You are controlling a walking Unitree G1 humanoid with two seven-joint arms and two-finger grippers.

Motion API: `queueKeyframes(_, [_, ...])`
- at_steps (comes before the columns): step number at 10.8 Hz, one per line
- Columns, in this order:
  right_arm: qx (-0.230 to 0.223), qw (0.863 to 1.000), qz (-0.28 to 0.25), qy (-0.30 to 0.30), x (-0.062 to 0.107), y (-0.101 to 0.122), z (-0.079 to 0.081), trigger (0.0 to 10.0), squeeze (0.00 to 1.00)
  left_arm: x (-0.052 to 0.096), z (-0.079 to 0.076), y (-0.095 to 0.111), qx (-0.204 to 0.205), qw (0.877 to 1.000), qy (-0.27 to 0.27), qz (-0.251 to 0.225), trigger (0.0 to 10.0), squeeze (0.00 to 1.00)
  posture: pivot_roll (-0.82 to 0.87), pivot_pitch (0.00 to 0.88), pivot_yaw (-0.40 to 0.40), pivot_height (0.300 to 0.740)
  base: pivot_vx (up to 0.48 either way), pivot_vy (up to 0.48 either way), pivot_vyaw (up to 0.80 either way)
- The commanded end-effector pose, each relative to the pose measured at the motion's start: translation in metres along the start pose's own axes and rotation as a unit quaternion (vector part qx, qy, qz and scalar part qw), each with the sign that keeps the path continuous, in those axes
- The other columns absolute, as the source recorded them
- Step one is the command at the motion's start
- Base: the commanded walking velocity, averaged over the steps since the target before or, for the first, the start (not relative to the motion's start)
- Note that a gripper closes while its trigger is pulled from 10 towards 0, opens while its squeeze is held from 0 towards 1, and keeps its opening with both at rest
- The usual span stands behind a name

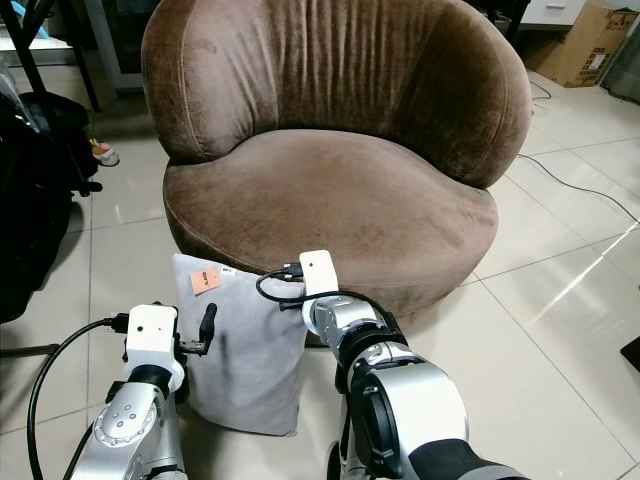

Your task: Move the pillow to the sofa from floor

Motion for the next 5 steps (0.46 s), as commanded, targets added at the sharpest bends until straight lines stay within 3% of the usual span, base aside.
queueKeyframes(1, [0.017,1.0,0.007,0.007,-0.002,-0.01,0.008,0.0,0.0,-0.003,-0.005,0.002,0.001,1.0,-0.009,-0.001,10.0,0.0,0.04,0.0,-0.106,0.435,0.0,0.0,0.0])
queueKeyframes(2, [0.041,0.999,0.003,0.006,-0.002,-0.009,0.008,10.0,0.0,-0.003,-0.005,0.002,0.001,1.0,-0.01,-0.001,10.0,0.0,0.04,0.0,-0.106,0.435,0.0,0.0,0.0])
queueKeyframes(3, [0.086,0.996,-0.013,0.02,-0.001,-0.003,0.013,10.0,0.0,-0.005,-0.006,0.003,0.002,1.0,-0.012,-0.002,10.0,0.0,0.03,0.0,-0.098,0.435,0.0,0.0,0.0])
queueKeyframes(5, [0.086,0.995,-0.035,0.031,-0.001,0.005,0.018,10.0,0.0,-0.006,-0.005,0.004,0.003,1.0,-0.014,-0.003,10.0,0.0,0.02,0.0,-0.091,0.435,0.0,0.0,0.0])
Point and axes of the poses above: a point about 5 cm out from each wrist's last joint towards the gripper, its own x axis pointing back from the gripper into the wrist, its own y axis along the axis of the wrist's last joint, z = x × y, the point moved 5 cm from there along -x, pointing out of the wrist towards the gripper, and after that the axes turned 14 degrees about -x, right-handed, at the moved point
